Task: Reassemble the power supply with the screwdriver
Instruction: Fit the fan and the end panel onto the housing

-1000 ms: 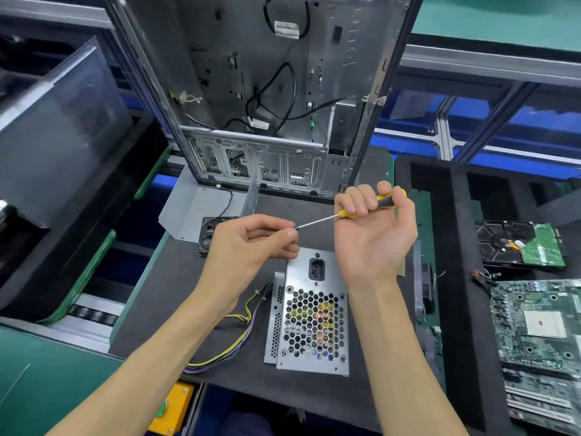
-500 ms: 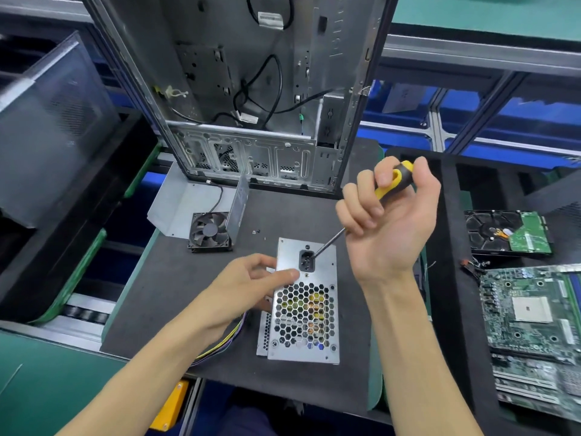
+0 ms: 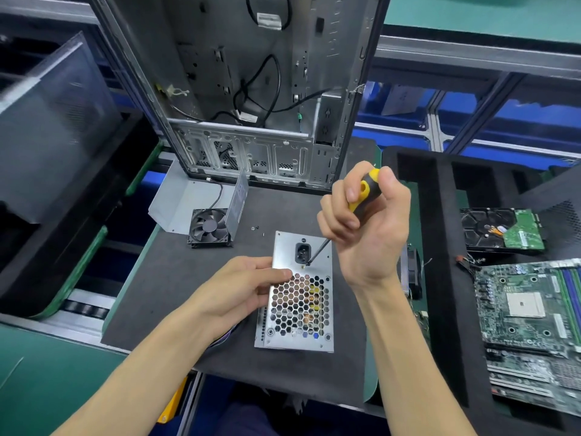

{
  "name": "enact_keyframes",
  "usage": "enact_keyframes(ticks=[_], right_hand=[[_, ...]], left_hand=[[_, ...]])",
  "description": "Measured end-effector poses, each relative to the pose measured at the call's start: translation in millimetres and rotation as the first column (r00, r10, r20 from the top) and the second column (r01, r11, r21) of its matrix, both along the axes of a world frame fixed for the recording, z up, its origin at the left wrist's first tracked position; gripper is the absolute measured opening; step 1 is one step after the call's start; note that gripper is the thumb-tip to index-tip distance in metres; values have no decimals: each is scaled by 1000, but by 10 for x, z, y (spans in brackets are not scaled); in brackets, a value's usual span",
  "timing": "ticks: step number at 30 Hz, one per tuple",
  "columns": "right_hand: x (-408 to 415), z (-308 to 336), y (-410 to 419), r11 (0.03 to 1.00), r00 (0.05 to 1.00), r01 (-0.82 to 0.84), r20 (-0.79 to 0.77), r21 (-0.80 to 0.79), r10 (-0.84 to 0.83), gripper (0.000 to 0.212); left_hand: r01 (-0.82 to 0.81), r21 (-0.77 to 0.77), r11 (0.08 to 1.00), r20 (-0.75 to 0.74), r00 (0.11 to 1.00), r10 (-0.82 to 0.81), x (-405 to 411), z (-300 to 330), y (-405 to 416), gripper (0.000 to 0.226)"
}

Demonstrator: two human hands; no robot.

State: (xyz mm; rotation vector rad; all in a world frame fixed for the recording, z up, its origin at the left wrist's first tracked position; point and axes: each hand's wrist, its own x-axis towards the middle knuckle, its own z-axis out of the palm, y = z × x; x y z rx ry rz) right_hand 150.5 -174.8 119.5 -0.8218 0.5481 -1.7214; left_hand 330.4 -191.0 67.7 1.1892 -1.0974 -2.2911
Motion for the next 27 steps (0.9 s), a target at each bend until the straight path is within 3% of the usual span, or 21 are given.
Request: enact_keyframes(ticks=[11,15,17,20,22,24,27], right_hand=[[51,-96,9,1000,995,4,-96,-14,-6,35],[106,-87,39,999,983,-42,-178,-6,41,46],[110,-71,61,1000,971,-14,-238,0,13,38],[111,-22,93,999,960,19,-277,-36,-28,8],[126,7,96,999,959,29,-281,-22,-34,19],[122,0,96,999,944,32,-329,-16,-36,12],[131,-3,118,1000,919,29,-394,13,-21,29]], left_hand=[[-25,-7,1000,17,1000,25,-37,10,34,23],[-37,-9,999,27,999,37,-49,10,35,23],[-42,-4,999,27,999,42,-46,4,38,23],[-35,-2,999,15,999,35,-42,2,42,25],[-39,-4,999,18,999,39,-53,7,45,24],[-51,0,999,24,998,51,-60,12,49,23],[-62,4,998,42,997,62,-56,17,56,22]])
